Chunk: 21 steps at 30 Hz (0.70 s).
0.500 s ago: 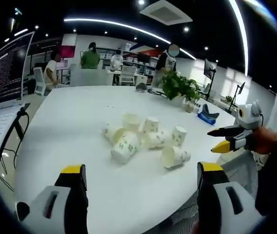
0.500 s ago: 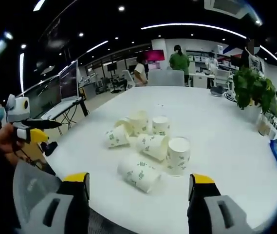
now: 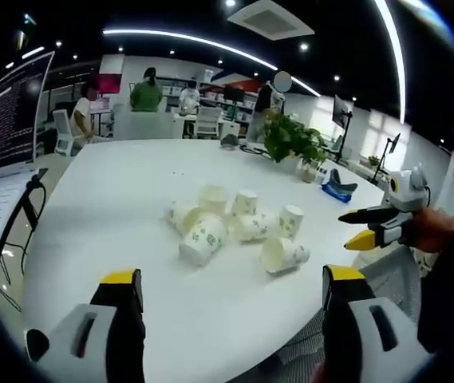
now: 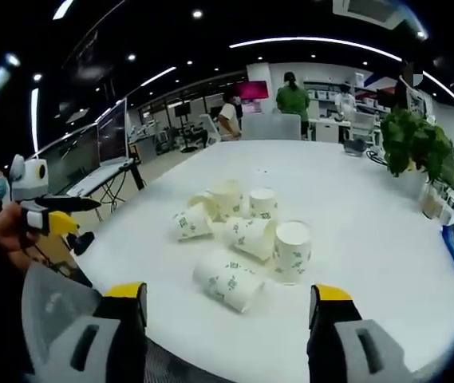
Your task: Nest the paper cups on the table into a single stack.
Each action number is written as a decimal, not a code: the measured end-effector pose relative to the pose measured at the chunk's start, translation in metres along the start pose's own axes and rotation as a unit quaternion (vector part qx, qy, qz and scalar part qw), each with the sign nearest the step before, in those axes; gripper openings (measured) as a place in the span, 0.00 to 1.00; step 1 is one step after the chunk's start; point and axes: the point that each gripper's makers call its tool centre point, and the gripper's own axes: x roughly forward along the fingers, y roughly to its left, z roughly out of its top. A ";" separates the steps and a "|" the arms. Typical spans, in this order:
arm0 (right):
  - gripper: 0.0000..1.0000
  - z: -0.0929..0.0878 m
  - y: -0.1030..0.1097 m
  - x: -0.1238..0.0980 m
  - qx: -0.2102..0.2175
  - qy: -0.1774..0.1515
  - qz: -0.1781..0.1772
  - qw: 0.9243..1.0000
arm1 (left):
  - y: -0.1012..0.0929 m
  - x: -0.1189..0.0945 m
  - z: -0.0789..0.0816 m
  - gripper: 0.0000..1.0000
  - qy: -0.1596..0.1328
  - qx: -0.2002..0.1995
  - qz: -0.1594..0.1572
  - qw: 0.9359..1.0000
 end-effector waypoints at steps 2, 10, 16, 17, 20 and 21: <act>0.84 -0.001 0.000 0.000 0.001 0.000 0.000 1.000 | 0.000 -0.001 -0.001 0.92 0.001 -0.003 -0.001 1.000; 0.84 -0.003 -0.001 -0.001 -0.002 0.005 -0.002 1.000 | -0.004 -0.001 0.000 0.91 0.001 -0.002 -0.004 1.000; 0.84 0.002 0.001 -0.001 -0.005 0.002 -0.001 1.000 | -0.006 -0.002 0.000 0.91 0.003 0.000 -0.006 1.000; 0.84 0.003 0.002 -0.001 -0.005 0.001 0.000 1.000 | -0.006 -0.002 0.000 0.91 0.003 0.001 -0.007 1.000; 0.84 0.004 0.004 -0.001 -0.008 0.002 0.003 1.000 | -0.006 -0.003 0.000 0.91 0.004 0.002 -0.007 1.000; 0.84 0.004 0.005 -0.001 -0.009 0.002 0.004 1.000 | -0.006 -0.004 0.000 0.91 0.004 0.002 -0.007 1.000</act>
